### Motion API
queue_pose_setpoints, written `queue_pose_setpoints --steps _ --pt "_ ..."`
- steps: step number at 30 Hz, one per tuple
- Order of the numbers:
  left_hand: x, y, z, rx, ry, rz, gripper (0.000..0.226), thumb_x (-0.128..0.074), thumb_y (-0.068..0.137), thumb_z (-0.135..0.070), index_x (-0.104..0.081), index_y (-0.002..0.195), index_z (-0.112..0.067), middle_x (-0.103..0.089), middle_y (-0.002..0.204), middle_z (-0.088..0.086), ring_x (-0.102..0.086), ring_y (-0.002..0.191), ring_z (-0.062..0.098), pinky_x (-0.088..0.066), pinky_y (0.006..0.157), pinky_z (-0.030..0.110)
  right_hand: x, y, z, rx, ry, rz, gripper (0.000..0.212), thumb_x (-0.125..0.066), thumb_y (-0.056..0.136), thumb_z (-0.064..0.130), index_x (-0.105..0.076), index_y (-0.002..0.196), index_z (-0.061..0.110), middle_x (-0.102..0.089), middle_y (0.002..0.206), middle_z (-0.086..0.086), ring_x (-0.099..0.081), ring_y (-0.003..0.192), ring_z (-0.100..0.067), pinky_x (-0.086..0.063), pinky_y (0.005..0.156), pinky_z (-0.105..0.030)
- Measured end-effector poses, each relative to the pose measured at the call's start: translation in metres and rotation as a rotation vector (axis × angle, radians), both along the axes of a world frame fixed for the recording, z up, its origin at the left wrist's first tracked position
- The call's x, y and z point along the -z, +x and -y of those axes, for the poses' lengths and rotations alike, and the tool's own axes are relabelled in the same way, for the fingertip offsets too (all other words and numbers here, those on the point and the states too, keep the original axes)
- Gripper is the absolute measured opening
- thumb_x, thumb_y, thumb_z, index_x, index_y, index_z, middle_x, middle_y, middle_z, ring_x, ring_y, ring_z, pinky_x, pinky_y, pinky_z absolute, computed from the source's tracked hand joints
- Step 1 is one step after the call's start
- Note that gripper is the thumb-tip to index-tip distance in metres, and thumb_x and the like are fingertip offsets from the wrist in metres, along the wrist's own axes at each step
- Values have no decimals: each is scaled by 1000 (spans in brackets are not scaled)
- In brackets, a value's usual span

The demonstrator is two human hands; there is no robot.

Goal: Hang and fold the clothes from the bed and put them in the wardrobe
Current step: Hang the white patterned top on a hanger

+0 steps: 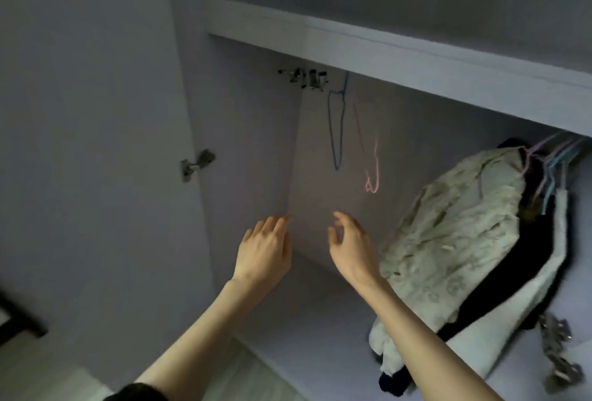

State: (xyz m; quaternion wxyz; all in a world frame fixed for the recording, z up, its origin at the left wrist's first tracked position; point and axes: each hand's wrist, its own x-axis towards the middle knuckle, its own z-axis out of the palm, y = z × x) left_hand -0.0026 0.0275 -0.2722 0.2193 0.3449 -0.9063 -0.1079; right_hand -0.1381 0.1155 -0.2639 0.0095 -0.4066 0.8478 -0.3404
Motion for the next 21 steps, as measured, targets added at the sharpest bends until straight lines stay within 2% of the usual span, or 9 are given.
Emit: queue_pose_setpoints --steps 5,10,12,17,21 --pt "39 144 -1 -250 148 -8 40 -37 96 -22 -42 136 -25 -53 129 -3 -49 117 20 -38 89 31 32 125 36 -358 181 80 31 -52 94 20 -58 123 13 -66 116 -6 -61 108 -26 -47 90 -37" --pt "69 309 -37 -512 276 23 39 -37 98 -22 -41 137 -22 -52 132 0 -48 120 22 -40 94 35 59 276 41 -687 341 122 29 -52 94 19 -60 120 11 -66 114 -9 -60 107 -27 -45 91 -32" --pt "78 377 -58 -641 298 2 38 -37 98 -20 -42 136 -20 -53 130 1 -49 119 22 -40 94 34 69 341 40 -830 411 96 30 -50 95 24 -59 122 15 -65 115 -5 -58 109 -25 -45 92 -32" --pt "87 503 -105 -935 332 -10 39 -37 98 -17 -44 136 -18 -54 130 1 -50 118 20 -40 95 33 77 468 43 -1108 472 32 30 -47 96 30 -57 123 21 -65 113 2 -58 109 -20 -43 90 -30" --pt "90 571 -127 -1125 341 -72 39 -38 97 -17 -46 135 -18 -55 132 1 -51 118 19 -41 94 31 78 550 48 -1300 483 -2 31 -46 96 30 -56 124 21 -65 113 2 -58 108 -19 -45 92 -32"
